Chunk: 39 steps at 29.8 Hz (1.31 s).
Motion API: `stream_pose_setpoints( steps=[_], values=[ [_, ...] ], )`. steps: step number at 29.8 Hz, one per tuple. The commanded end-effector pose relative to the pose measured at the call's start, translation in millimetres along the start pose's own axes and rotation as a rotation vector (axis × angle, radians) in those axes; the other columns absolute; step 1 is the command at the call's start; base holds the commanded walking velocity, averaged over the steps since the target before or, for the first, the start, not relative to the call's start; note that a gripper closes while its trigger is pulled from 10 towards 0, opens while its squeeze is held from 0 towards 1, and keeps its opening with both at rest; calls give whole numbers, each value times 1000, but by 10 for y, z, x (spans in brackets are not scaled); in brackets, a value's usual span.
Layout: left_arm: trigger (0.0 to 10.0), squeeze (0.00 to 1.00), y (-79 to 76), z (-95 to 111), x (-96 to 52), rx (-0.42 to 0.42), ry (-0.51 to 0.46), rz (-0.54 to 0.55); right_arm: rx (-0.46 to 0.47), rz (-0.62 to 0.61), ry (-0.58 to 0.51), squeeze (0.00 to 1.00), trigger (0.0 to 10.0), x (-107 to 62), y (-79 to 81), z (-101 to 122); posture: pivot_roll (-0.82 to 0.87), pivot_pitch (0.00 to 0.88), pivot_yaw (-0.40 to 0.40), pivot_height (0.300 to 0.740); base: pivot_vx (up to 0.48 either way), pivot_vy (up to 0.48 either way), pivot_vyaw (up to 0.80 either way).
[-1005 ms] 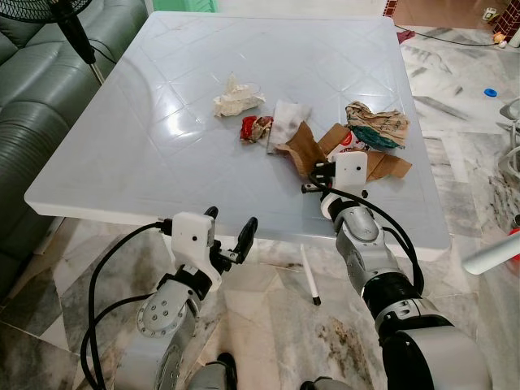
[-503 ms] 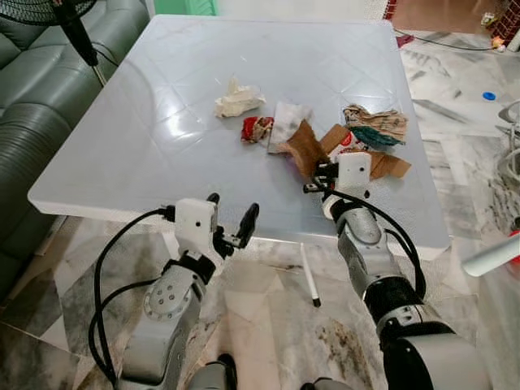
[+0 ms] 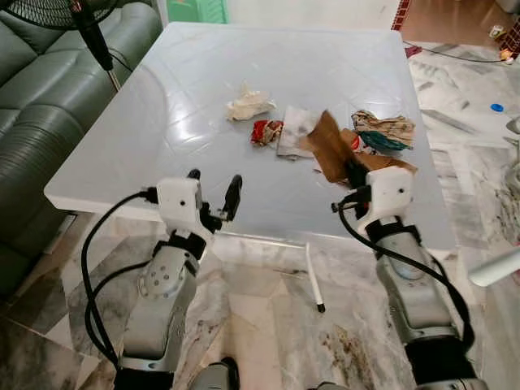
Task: Picking trash to rubbish bin
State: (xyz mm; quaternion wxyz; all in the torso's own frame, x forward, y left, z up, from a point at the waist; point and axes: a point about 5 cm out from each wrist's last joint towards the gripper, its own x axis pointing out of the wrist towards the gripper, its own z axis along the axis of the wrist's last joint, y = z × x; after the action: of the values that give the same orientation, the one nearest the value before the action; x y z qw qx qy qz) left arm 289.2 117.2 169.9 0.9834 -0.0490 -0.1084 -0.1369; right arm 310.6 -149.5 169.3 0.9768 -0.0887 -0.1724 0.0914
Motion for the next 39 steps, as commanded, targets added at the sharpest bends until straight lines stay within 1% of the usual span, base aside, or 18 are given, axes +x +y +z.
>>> stream_pose_setpoints(
  steps=[1, 4, 8, 19, 39],
  values=[
    [10000, 0, 0, 8, 9, -3, -11, -7, -17, 29, -22, 0, 0, -9, 22, 84, -60, 73, 26, 740, 0, 0, 0],
    [10000, 0, -3, 11, 24, 0, -17, -19, -20, 46, -15, 0, 0, -41, 29, 136, -61, 70, 30, 740, 0, 0, 0],
    [10000, 0, 13, -7, 25, -6, -13, -20, -15, 52, 2, 0, 0, -49, 50, 136, -55, 65, 33, 740, 154, 0, 0],
    [10000, 0, 46, -12, 33, 5, -16, -12, 15, 75, 14, 0, 0, -17, 175, 190, -43, 57, 33, 740, 381, 0, 0],
    [10000, 0, 24, -72, 23, 5, 6, -25, 28, 82, 21, 0, 0, 14, 217, 212, -42, 50, 30, 740, 395, 0, 0]
  ],
)
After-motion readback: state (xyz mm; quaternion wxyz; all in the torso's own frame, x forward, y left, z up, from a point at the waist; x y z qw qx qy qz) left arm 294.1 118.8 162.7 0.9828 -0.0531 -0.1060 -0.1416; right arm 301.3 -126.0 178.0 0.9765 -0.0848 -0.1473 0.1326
